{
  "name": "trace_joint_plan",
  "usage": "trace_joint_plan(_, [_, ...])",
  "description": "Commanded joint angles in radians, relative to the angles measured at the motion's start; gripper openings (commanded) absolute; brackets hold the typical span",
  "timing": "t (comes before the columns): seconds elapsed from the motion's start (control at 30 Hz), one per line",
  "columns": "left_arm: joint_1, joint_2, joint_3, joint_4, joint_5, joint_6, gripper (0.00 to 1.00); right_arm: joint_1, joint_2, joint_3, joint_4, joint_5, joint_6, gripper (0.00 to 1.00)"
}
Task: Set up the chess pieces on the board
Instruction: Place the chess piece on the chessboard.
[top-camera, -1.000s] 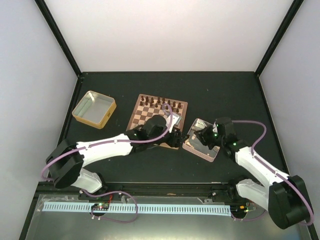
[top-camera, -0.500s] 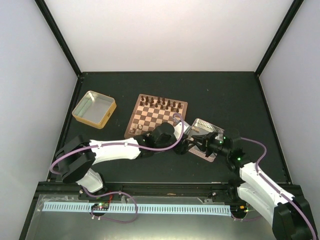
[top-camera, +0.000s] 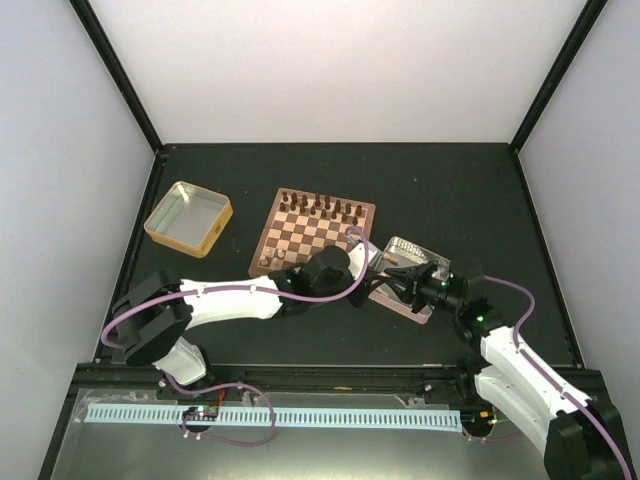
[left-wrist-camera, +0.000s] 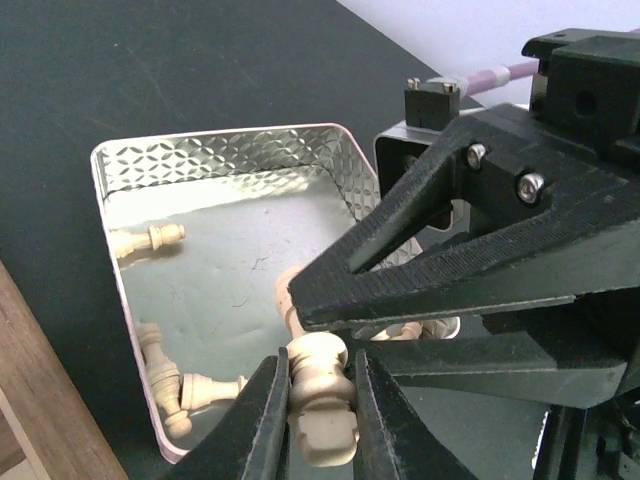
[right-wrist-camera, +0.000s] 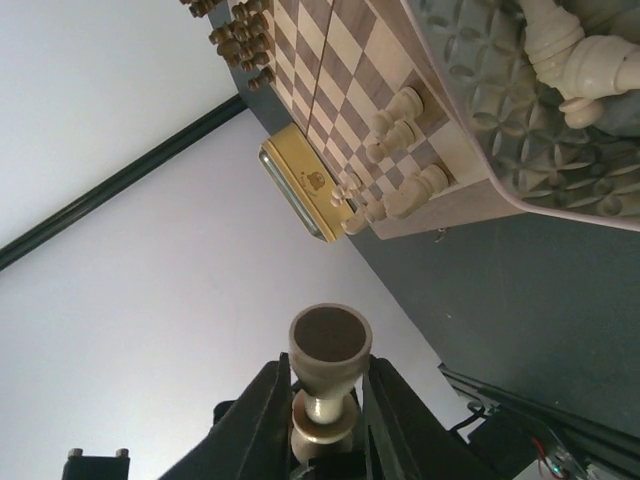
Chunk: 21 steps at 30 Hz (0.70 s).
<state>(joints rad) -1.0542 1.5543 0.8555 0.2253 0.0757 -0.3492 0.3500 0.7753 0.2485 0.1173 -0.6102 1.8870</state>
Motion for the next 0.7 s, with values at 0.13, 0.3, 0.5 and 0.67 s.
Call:
trace_joint_plan(0.13, [-0.005,-0.049,0.105,-0.198,-0.133,0.030,0.02,-0.004,0.019,0.137,-0.177,0.080,-0.292,0.51])
trace_joint_plan(0.3, [0.048,-0.120,0.194,-0.511,-0.154,0.043,0.02,-0.017,0.065,0.300,-0.348,0.183,-0.585,0.60])
trace_joint_plan(0.5, [0.192,-0.187,0.301,-0.905,-0.115,0.062,0.02,-0.019,0.081,0.389,-0.462,0.312,-0.776,0.61])
trace_joint_plan(0.67, [0.320,-0.197,0.338,-1.091,-0.025,0.069,0.03,-0.018,0.070,0.410,-0.519,0.395,-0.848,0.61])
